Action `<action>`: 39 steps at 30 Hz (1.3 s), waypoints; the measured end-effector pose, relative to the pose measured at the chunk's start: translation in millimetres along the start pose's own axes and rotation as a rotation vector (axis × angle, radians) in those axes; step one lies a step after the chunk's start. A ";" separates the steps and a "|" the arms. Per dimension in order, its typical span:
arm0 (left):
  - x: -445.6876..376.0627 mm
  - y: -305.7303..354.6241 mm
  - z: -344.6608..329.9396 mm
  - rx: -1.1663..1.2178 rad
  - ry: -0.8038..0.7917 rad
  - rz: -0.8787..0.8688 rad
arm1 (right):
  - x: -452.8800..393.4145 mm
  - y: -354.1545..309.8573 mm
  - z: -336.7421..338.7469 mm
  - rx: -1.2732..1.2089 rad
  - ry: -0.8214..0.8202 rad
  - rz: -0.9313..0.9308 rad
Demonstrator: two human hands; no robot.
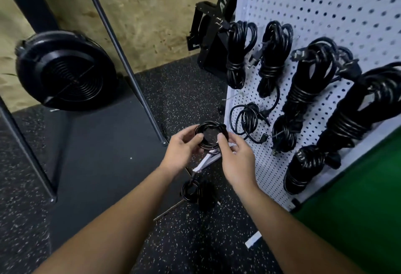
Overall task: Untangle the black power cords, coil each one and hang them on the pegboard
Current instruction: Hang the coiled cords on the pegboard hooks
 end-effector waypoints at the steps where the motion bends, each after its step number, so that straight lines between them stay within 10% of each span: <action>1: -9.3 9.2 -2.6 -0.007 0.002 -0.018 | -3.0 -3.3 -2.6 -0.011 -0.005 0.000; 24: -126.9 -10.7 -58.6 0.032 0.032 0.055 | -21.3 0.9 -13.6 -0.005 0.023 0.066; 39: -14.9 -160.6 51.3 -0.353 0.168 0.381 | -4.2 201.5 -16.4 0.448 -0.462 -0.193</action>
Point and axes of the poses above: each hand's wrist, its own x-axis away from the middle knuckle, its own z-axis out of the back of the hand, y = z × x, the point moved 6 cm from there along -x, towards the middle knuckle, and after that the axes turned 2 degrees about -x, right-handed, at the moved point
